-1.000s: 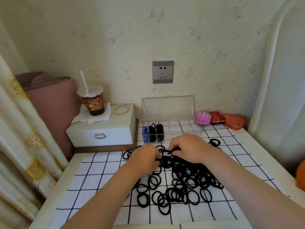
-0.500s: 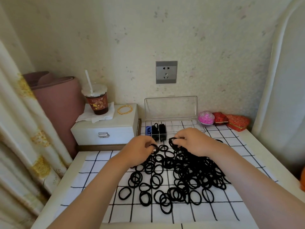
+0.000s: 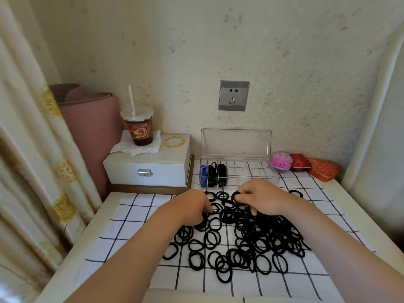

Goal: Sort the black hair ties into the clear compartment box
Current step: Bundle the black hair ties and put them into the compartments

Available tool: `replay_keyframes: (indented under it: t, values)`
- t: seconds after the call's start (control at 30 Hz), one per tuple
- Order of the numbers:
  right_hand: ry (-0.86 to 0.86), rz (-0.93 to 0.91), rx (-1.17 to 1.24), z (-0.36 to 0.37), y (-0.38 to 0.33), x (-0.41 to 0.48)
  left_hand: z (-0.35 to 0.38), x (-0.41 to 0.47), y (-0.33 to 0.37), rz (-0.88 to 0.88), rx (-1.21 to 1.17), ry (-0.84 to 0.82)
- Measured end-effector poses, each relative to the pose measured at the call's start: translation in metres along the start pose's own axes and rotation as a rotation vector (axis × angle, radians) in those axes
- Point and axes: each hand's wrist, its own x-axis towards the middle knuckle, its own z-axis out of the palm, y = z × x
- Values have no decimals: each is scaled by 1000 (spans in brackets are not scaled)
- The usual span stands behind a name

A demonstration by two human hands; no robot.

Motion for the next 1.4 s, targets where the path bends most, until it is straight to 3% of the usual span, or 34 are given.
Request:
replay_keyframes:
  t: [0.13,0.4,0.5,0.63,0.73,0.87,1.03,1.13,1.27,1.4]
  values:
    - [-27,4,189,6,-8,1,-4,0,4,19,79,64]
    - [-55,76,227,24,-4,8,-2,-2,1,45,32,196]
    - [-40,72,108,26,-3,10,-9,-5,-1,11,-152,233]
    - [103,73,-140,29,-9,11,-17,-11,-8,19,-256,267]
    - [125,133,-340,33,-16,9,-19,-15,-13,20,-347,227]
    - [78,140,-427,37,-24,10,-11,-15,-5,22,-354,150]
    - [-31,83,-426,37,-28,7,2,-9,14,3,-32,84]
    - [-56,49,-387,31,-24,5,4,-8,18,-6,31,86]
    - [-2,4,-265,20,-21,3,5,-6,14,-50,-60,93]
    - [32,-35,-111,13,-15,5,-3,-5,7,-55,-309,153]
